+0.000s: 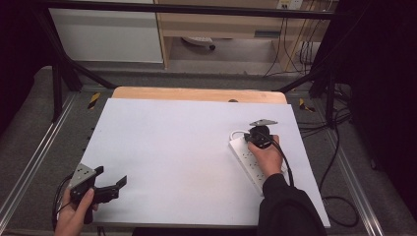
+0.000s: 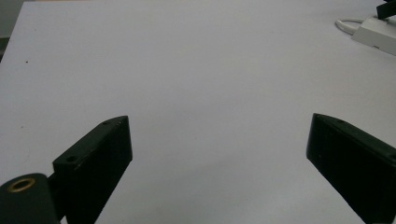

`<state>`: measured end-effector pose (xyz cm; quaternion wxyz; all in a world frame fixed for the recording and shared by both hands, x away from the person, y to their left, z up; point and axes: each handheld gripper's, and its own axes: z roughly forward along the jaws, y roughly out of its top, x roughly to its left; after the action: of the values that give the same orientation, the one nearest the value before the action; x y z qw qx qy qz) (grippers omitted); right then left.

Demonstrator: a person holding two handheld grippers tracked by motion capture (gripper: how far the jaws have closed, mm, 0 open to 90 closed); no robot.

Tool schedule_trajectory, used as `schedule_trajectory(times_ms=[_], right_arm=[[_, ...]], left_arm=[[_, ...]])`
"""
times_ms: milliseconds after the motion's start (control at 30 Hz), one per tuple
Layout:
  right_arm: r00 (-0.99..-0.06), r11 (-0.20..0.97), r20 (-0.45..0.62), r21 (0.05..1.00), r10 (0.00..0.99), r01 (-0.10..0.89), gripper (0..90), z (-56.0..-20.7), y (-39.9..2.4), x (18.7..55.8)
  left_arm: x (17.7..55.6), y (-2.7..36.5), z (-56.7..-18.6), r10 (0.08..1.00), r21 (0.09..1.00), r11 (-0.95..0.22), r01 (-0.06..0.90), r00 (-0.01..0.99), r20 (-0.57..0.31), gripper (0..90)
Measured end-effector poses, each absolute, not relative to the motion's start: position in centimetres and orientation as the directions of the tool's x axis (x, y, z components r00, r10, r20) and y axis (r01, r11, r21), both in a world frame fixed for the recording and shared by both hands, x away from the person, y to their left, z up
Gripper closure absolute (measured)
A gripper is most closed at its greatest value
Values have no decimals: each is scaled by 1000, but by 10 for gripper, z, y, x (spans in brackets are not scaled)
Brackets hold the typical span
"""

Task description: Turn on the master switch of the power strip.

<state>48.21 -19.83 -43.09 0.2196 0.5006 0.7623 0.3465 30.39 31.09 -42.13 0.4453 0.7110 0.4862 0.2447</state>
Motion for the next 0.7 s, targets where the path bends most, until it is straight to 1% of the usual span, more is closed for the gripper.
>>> schedule_trajectory(times_ms=[567,700], right_arm=[[-401,247,21,757,916,605,900,-429,-199,481],[-398,234,27,772,917,592,900,-427,-199,480]], left_arm=[[304,311,-421,910,872,-130,473,405,-84,69],[304,311,-421,910,871,-130,473,405,-84,69]])
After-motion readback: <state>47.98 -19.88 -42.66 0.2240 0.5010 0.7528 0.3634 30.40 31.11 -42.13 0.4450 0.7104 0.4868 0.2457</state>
